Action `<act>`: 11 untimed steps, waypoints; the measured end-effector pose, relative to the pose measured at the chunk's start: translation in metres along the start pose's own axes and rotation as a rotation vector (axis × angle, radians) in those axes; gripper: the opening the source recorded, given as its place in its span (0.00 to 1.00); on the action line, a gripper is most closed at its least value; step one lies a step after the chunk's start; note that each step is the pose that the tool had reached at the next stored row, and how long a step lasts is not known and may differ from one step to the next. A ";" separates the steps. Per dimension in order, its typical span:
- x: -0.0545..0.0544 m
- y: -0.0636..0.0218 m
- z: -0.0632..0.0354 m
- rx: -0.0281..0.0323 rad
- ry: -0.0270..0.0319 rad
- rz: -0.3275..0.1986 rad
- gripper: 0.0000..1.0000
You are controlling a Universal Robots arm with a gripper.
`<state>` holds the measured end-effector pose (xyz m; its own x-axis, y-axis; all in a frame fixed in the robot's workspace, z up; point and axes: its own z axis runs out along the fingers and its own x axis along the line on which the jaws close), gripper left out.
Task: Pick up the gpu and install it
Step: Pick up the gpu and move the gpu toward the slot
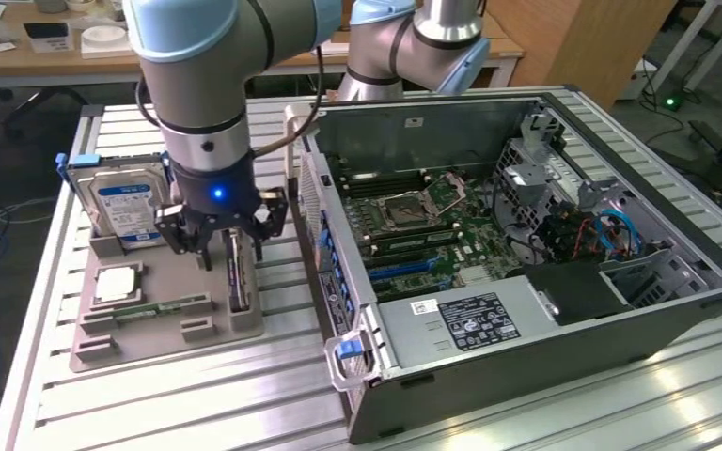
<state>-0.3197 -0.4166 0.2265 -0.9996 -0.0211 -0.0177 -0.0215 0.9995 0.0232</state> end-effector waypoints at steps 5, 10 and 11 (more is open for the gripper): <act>0.000 -0.0002 0.0091 0.0000 -0.0001 0.001 0.66; 0.000 -0.0003 0.0148 0.0003 -0.0009 0.002 0.66; 0.000 -0.0003 0.0148 0.0003 -0.0009 0.002 0.66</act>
<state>-0.3198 -0.4166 0.2117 -0.9997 -0.0186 -0.0185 -0.0190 0.9996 0.0230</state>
